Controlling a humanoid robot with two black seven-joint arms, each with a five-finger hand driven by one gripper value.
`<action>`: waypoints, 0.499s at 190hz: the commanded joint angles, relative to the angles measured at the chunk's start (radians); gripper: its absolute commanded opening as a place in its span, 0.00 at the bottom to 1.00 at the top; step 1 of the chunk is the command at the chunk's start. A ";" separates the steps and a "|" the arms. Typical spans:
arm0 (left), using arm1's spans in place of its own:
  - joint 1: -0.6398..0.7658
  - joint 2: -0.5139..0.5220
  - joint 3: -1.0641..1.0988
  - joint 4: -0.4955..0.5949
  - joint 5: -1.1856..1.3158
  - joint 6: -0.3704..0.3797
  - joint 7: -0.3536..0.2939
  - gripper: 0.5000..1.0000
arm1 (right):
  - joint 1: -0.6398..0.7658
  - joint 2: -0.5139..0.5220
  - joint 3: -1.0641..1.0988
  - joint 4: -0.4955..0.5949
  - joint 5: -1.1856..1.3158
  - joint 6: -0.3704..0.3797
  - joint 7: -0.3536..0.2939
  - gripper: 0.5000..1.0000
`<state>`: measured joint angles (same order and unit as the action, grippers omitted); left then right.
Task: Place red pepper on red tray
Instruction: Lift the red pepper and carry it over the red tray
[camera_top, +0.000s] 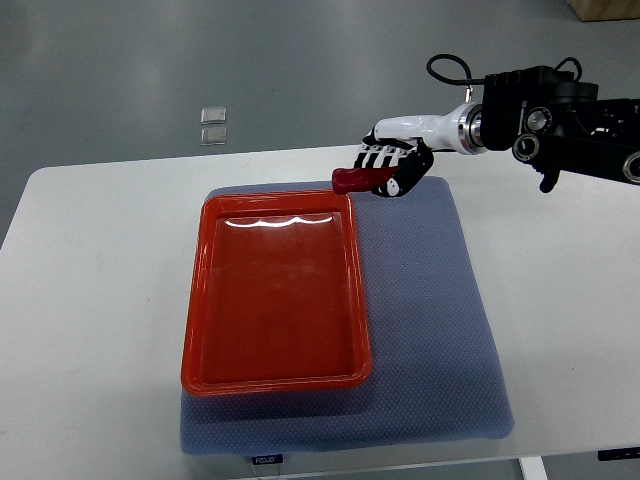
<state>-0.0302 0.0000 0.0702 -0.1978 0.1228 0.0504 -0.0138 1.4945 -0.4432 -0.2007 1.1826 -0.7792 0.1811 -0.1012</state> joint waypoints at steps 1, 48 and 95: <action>0.000 0.000 -0.003 0.000 0.000 -0.001 0.000 1.00 | 0.020 0.077 -0.011 -0.044 0.014 -0.002 0.000 0.00; 0.000 0.000 -0.003 -0.002 0.000 -0.001 0.000 1.00 | -0.017 0.319 -0.039 -0.170 0.015 -0.015 0.000 0.00; 0.000 0.000 -0.001 -0.014 0.001 -0.003 0.000 1.00 | -0.123 0.443 -0.042 -0.278 0.001 -0.040 0.000 0.00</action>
<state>-0.0308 0.0000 0.0684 -0.2098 0.1233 0.0477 -0.0138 1.4079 -0.0164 -0.2394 0.9316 -0.7718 0.1578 -0.1012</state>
